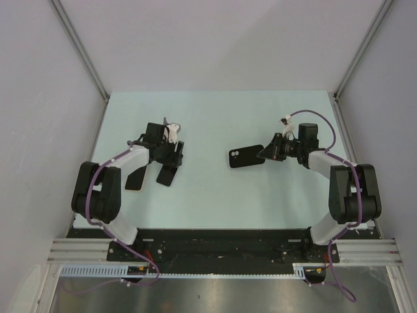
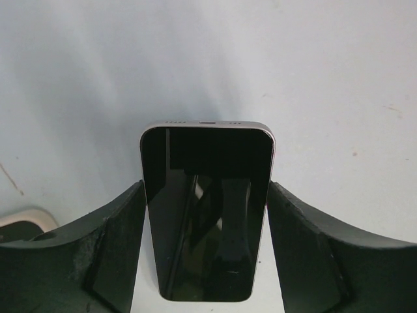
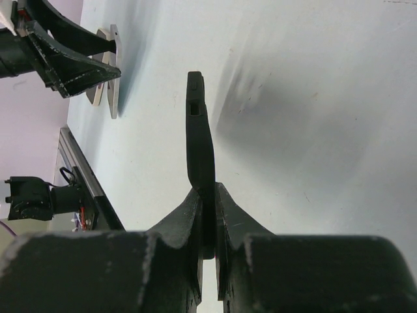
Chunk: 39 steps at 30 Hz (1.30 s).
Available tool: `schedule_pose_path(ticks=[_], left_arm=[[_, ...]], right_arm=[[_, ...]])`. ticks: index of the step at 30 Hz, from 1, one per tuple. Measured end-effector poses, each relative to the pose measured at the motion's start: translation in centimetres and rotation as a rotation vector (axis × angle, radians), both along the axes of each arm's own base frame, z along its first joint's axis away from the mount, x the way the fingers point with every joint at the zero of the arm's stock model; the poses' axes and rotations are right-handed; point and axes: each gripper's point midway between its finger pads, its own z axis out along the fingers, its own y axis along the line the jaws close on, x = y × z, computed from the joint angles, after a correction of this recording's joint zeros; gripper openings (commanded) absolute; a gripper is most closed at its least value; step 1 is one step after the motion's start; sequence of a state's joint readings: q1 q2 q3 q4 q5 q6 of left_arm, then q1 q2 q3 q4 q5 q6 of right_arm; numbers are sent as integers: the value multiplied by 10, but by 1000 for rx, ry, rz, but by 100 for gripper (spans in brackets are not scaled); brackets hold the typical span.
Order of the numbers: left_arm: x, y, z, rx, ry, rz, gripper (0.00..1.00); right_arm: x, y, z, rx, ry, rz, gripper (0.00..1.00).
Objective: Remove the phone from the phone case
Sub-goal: Place the phone at the center of the board.
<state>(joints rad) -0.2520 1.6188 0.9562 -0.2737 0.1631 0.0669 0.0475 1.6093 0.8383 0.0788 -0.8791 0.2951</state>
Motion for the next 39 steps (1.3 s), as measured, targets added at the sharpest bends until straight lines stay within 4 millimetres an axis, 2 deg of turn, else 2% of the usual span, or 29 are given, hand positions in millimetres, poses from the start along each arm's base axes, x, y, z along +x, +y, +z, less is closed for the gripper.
schedule_pose_path(ticks=[5,11,17,22,25,31,32,39], left_arm=[[-3,20,-9,6,54,77,50],[-7,34,-16,-9,87,153,52],[-12,40,-21,-11,111,204,58],[-15,44,-25,-16,128,240,59],[-17,48,-27,-21,139,262,63],[-17,52,-28,-25,145,291,77],[-17,52,-28,-25,145,292,83],[-17,49,-27,-41,148,289,88]], right_arm=[[0,0,0,-1,-1,1,0],[0,0,0,-2,-4,2,0],[0,0,1,-5,-8,3,0],[0,0,2,-6,-17,5,0],[0,-1,2,-9,-17,6,0],[0,-1,2,-11,-18,6,0],[0,-1,2,-11,-19,5,0],[0,-1,2,-11,-19,5,0]])
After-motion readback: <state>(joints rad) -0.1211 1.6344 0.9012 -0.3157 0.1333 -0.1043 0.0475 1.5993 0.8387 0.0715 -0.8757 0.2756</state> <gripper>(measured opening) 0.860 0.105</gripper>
